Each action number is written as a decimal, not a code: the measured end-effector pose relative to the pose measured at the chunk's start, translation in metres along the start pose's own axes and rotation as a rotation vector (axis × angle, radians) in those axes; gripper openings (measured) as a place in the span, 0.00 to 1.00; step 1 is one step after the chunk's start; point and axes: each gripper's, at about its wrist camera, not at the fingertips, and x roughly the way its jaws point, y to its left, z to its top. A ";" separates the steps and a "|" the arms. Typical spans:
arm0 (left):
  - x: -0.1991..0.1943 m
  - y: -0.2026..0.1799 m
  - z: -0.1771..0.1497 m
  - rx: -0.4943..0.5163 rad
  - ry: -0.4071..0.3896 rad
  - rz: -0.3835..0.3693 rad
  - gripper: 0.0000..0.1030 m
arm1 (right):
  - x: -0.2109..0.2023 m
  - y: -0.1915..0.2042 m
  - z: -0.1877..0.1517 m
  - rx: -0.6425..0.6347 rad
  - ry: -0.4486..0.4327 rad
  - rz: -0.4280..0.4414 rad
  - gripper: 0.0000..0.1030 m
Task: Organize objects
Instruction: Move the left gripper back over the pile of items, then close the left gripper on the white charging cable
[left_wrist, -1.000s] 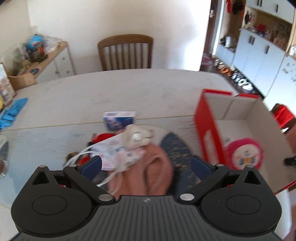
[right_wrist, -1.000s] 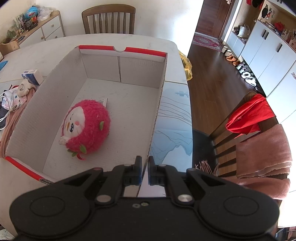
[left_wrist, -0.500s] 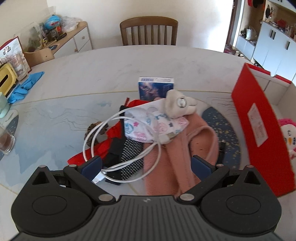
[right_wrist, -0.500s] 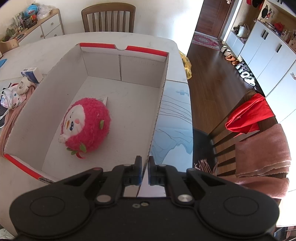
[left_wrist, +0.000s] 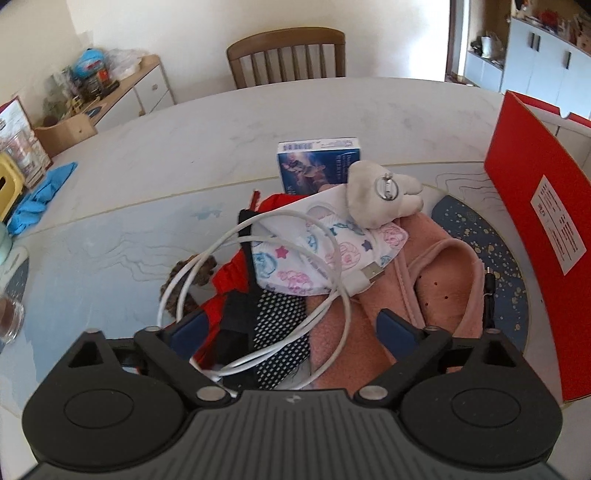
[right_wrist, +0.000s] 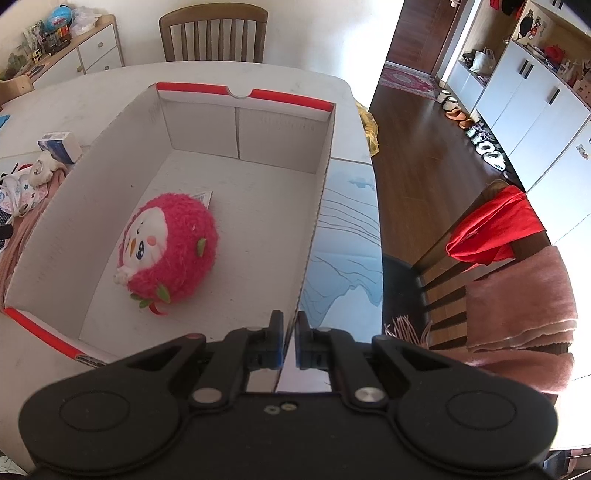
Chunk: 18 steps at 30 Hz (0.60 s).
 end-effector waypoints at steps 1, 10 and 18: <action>0.002 -0.001 0.001 0.006 0.000 -0.002 0.87 | 0.000 0.000 0.000 0.000 0.001 -0.001 0.05; 0.009 0.003 0.006 -0.003 -0.005 0.002 0.62 | 0.000 0.000 0.000 -0.001 0.001 -0.001 0.05; 0.011 0.002 0.003 0.051 -0.007 0.043 0.37 | 0.001 0.000 0.000 -0.004 0.002 -0.005 0.05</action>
